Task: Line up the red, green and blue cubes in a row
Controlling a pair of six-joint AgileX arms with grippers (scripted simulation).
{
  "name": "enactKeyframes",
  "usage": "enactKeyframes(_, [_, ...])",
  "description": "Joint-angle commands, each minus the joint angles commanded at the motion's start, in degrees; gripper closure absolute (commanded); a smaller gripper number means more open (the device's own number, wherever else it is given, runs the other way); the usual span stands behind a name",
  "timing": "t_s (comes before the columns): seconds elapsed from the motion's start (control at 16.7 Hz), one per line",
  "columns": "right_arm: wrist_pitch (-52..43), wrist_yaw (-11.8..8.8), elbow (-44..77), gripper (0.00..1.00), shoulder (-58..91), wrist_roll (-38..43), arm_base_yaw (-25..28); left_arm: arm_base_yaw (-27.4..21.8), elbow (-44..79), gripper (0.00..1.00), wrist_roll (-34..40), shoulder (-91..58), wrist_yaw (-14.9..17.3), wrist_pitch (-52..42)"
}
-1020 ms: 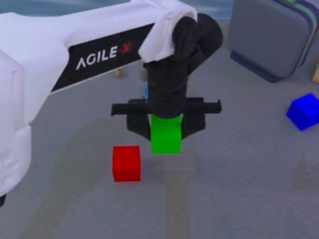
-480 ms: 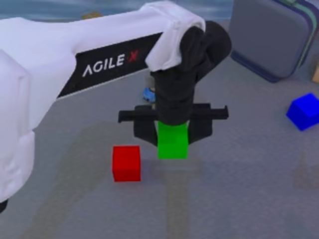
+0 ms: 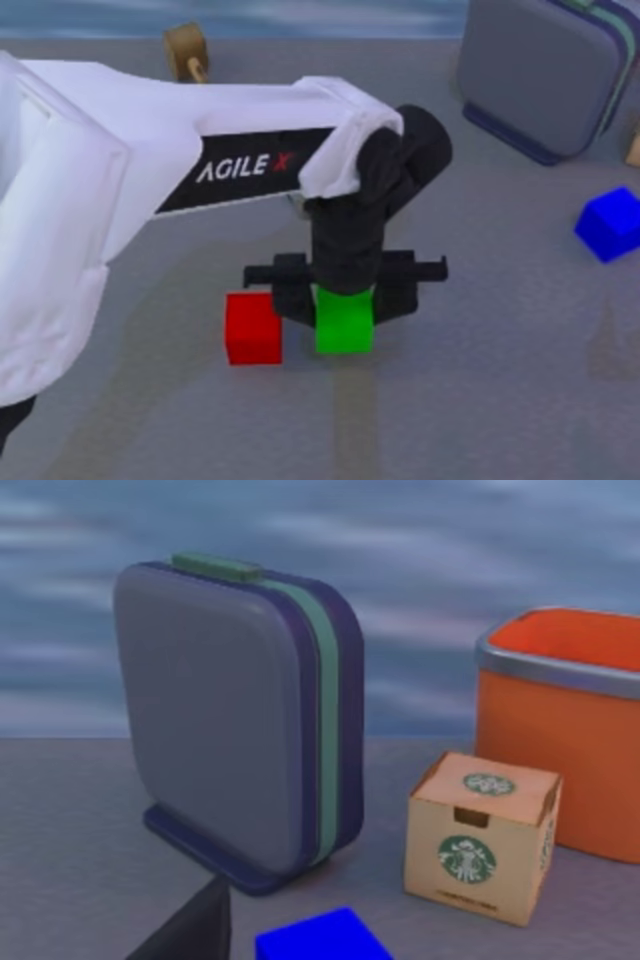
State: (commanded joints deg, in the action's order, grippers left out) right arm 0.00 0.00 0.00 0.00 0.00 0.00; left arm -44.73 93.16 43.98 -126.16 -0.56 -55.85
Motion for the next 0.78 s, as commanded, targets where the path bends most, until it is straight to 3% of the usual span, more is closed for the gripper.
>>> enactKeyframes(0.12, [0.00, 0.00, 0.00, 0.00, 0.00, 0.00, 0.00, 0.00, 0.00, 1.00, 0.00, 0.00, 0.00, 0.00])
enactKeyframes(0.78, [0.00, 0.00, 0.00, 0.00, 0.00, 0.00, 0.00, 0.00, 0.00, 0.17, 0.00, 0.00, 0.00, 0.00])
